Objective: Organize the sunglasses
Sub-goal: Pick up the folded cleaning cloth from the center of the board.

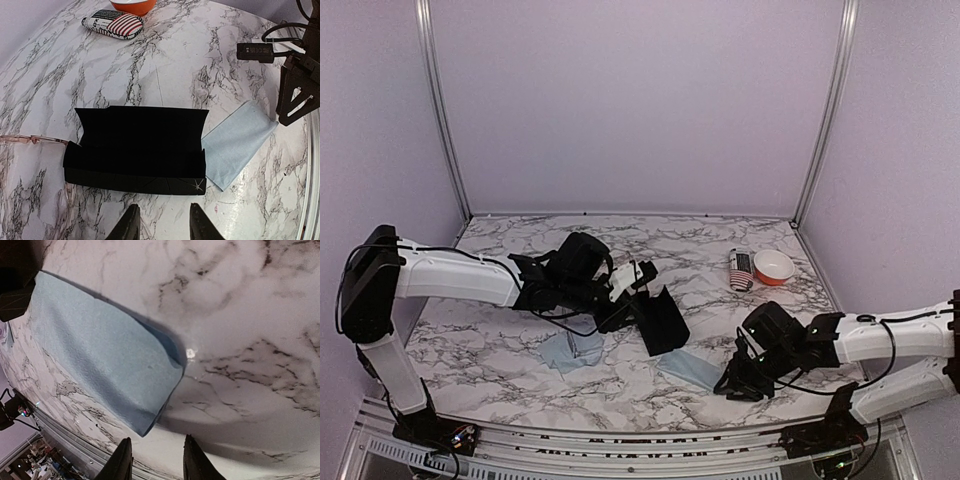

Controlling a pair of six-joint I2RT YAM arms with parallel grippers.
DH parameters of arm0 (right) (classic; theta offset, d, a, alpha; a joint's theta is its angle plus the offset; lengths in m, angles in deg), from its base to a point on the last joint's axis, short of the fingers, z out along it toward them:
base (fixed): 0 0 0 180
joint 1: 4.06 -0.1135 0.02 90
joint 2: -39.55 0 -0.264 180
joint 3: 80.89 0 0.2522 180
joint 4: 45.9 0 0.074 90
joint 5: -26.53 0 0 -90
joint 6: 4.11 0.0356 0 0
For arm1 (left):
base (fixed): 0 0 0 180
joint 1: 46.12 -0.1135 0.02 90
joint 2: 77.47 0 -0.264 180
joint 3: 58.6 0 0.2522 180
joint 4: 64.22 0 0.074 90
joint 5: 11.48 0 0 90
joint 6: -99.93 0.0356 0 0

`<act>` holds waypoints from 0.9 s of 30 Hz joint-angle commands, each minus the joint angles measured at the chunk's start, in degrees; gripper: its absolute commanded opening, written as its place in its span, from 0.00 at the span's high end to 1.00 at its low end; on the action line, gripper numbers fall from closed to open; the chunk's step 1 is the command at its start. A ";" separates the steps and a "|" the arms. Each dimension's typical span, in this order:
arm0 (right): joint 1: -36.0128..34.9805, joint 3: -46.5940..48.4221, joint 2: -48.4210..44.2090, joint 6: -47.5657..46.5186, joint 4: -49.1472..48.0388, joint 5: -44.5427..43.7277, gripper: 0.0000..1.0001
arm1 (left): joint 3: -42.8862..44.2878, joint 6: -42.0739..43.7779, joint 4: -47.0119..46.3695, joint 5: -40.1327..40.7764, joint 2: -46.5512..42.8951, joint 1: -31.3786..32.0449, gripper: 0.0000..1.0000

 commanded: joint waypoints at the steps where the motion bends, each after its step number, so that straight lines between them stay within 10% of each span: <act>1: -0.71 2.66 2.13 -2.29 -0.61 -0.91 0.66 | 0.00 0.29 -1.60 -0.45 -0.84 0.21 0.66; 27: -0.76 4.41 6.99 -6.74 -0.75 -1.36 1.00 | 0.42 -0.96 -0.98 -1.03 0.23 0.21 0.66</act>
